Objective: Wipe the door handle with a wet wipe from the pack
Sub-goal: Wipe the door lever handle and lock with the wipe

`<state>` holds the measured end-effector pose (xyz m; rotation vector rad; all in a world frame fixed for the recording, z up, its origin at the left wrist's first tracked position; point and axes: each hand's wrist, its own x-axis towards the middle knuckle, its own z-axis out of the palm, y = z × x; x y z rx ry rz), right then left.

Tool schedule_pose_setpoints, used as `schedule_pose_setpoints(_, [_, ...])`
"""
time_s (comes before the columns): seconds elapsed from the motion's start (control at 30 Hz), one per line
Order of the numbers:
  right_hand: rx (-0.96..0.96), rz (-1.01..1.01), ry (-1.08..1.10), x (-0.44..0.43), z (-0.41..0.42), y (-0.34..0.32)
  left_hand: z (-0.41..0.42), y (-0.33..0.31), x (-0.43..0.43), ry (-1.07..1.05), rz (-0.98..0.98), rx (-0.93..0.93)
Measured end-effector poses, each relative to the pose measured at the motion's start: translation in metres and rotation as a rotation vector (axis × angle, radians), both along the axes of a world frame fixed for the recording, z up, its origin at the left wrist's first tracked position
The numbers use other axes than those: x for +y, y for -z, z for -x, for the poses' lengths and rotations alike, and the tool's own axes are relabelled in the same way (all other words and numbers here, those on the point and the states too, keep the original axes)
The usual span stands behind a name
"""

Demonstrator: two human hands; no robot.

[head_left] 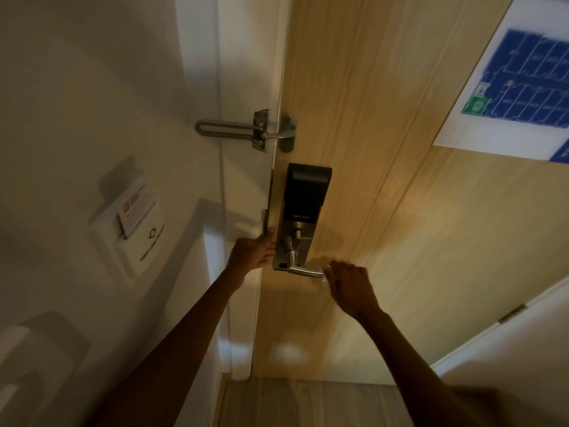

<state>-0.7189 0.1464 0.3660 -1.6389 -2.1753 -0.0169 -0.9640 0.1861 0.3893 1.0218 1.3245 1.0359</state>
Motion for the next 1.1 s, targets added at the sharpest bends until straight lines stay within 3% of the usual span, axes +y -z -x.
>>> schedule_pose_setpoints(0.2, [0.652,0.092,0.367,-0.029,0.0,0.025,-0.002,-0.001,0.001,-0.009,0.005,0.004])
schedule_pose_setpoints(0.3, [0.834,-0.002,0.611,-0.032,0.003,0.012,-0.002,-0.003,0.001,0.024,0.033,0.014])
schedule_pose_setpoints(0.5, [0.717,-0.147,0.259,-0.012,0.045,-0.029,0.003,-0.017,0.006,0.117,0.076,0.126])
schedule_pose_setpoints(0.63, [0.761,-0.095,0.273,-0.008,0.085,-0.022,0.005,-0.021,0.01,0.165,0.11,0.157])
schedule_pose_setpoints(0.77, [0.668,-0.198,0.366,-0.003,0.1,-0.011,0.0,-0.031,0.01,0.186,0.187,0.097])
schedule_pose_setpoints(0.97, [0.673,-0.104,0.245,0.002,0.101,-0.005,0.004,-0.021,0.017,0.156,0.127,0.163])
schedule_pose_setpoints(1.1, [0.543,0.038,0.072,0.001,0.067,-0.005,0.002,-0.024,0.014,0.165,0.118,0.15])
